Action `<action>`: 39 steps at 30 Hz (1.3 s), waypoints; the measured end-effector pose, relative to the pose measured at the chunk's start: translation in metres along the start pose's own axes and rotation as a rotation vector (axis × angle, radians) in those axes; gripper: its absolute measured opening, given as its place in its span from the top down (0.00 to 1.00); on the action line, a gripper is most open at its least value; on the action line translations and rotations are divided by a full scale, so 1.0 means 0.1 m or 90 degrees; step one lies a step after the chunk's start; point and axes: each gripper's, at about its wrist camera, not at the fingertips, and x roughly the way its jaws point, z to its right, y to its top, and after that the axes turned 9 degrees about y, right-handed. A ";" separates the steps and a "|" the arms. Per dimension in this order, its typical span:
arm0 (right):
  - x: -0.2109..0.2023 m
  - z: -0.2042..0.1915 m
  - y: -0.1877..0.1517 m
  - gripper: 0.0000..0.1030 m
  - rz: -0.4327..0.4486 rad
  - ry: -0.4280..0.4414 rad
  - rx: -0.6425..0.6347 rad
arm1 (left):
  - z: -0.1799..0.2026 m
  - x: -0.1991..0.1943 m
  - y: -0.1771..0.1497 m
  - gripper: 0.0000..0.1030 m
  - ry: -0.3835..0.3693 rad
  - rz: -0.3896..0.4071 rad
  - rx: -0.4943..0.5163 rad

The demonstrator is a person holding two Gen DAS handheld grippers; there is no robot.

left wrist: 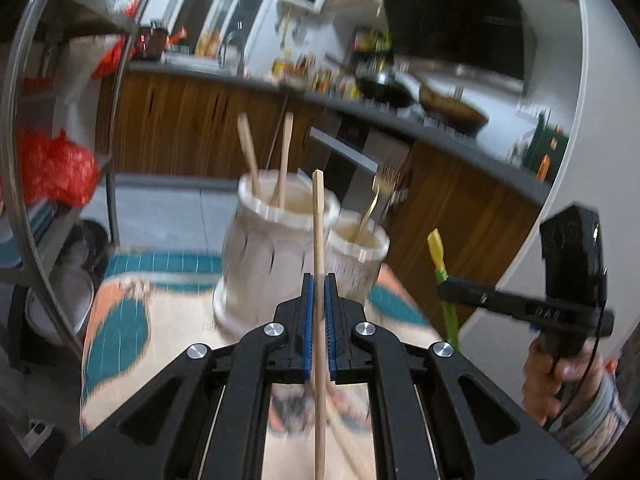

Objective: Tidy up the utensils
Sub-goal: 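Lower chopstick into tall pot with left tool while right tool lowers yellow utensil into small pot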

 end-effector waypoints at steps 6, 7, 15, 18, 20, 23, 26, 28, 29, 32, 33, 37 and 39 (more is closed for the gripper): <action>0.04 -0.04 0.16 0.90 0.078 0.018 -0.025 | 0.00 -0.02 0.32 0.95 -0.007 0.085 -0.061; 0.04 -0.04 0.18 0.90 0.088 0.014 -0.030 | 0.00 -0.02 0.35 0.95 -0.012 0.097 -0.068; 0.08 0.01 0.43 0.90 0.180 0.019 -0.054 | 0.10 0.06 0.63 0.95 -0.013 0.198 -0.060; 0.07 0.05 0.51 0.90 0.208 0.021 -0.061 | 0.13 0.12 0.70 0.95 -0.011 0.230 -0.059; 0.08 0.07 0.55 0.90 0.217 0.018 -0.064 | 0.14 0.18 0.74 0.95 -0.010 0.237 -0.059; 0.10 0.13 0.62 0.90 0.233 0.016 -0.058 | 0.14 0.26 0.77 0.95 -0.007 0.246 -0.059; 0.15 0.16 0.67 0.90 0.245 0.010 -0.058 | 0.15 0.30 0.79 0.95 -0.001 0.266 -0.055; 0.18 0.15 0.69 0.90 0.248 0.012 -0.059 | 0.15 0.29 0.82 0.95 0.005 0.287 -0.055; 0.20 0.14 0.70 0.90 0.249 0.012 -0.059 | 0.15 0.28 0.84 0.95 0.017 0.300 -0.054; 0.28 0.07 0.72 0.90 0.254 -0.011 -0.085 | 0.14 0.28 0.89 0.95 0.038 0.329 -0.052; 0.30 0.04 0.72 0.90 0.255 -0.022 -0.095 | 0.13 0.29 0.90 0.95 0.043 0.334 -0.053; 0.45 -0.02 0.67 0.90 0.249 -0.082 -0.134 | 0.12 0.42 0.89 0.95 0.060 0.340 -0.046; 0.54 -0.02 0.64 0.90 0.239 -0.111 -0.150 | 0.13 0.50 0.84 0.95 0.063 0.328 -0.039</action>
